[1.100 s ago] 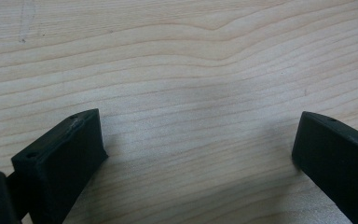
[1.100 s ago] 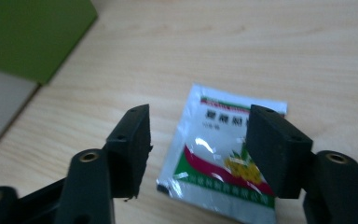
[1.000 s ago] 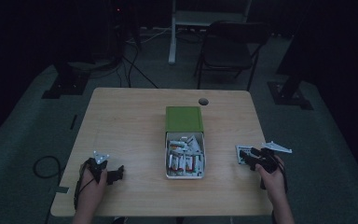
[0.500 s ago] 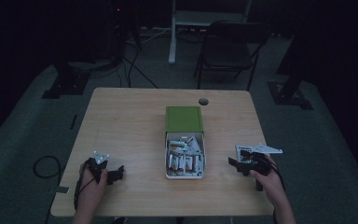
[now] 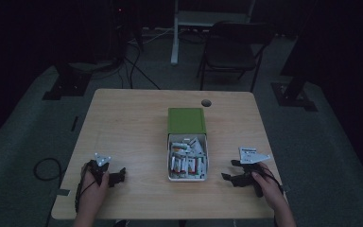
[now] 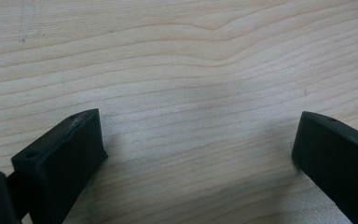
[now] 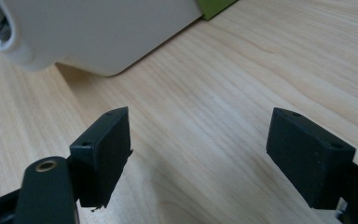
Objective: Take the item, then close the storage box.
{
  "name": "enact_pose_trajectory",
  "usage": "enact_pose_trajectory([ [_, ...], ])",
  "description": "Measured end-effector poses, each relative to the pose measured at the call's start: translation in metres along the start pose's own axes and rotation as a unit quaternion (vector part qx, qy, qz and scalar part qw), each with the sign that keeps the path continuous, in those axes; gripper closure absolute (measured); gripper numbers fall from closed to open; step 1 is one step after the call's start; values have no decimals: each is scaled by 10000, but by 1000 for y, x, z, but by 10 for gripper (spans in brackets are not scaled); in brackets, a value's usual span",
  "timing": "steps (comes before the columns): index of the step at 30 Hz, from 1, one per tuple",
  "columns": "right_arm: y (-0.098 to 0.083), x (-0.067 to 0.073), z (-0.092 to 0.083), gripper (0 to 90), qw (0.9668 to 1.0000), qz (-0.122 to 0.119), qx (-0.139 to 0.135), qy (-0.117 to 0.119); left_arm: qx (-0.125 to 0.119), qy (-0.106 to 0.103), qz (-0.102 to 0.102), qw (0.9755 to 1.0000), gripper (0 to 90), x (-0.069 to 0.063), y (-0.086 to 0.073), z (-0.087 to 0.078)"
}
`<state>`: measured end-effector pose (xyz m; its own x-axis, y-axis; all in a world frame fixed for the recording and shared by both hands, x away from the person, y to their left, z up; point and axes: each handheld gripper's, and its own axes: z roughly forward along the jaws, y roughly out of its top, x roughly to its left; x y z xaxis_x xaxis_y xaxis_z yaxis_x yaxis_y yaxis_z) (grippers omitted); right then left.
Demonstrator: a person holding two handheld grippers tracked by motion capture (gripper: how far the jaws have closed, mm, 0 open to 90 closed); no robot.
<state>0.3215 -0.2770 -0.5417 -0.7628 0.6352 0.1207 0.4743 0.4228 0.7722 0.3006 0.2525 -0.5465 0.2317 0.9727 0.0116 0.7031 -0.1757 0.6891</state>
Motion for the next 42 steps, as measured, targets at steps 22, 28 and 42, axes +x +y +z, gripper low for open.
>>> enact_pose_trajectory([
  [22, -4, 17, 11, 133, 9929, -1050, 461, 313, 9, 14, -17, 10000, 27, 0, 0, 0],
  [28, -4, 18, 12, 131, 9929, -1057, 460, 295, 18, 31, -26, 10000, 28, -1, 0, -1],
  [42, -5, 18, 11, 135, 9936, -989, 450, 304, 138, -430, 481, 9978, 34, -6, -2, -7],
])
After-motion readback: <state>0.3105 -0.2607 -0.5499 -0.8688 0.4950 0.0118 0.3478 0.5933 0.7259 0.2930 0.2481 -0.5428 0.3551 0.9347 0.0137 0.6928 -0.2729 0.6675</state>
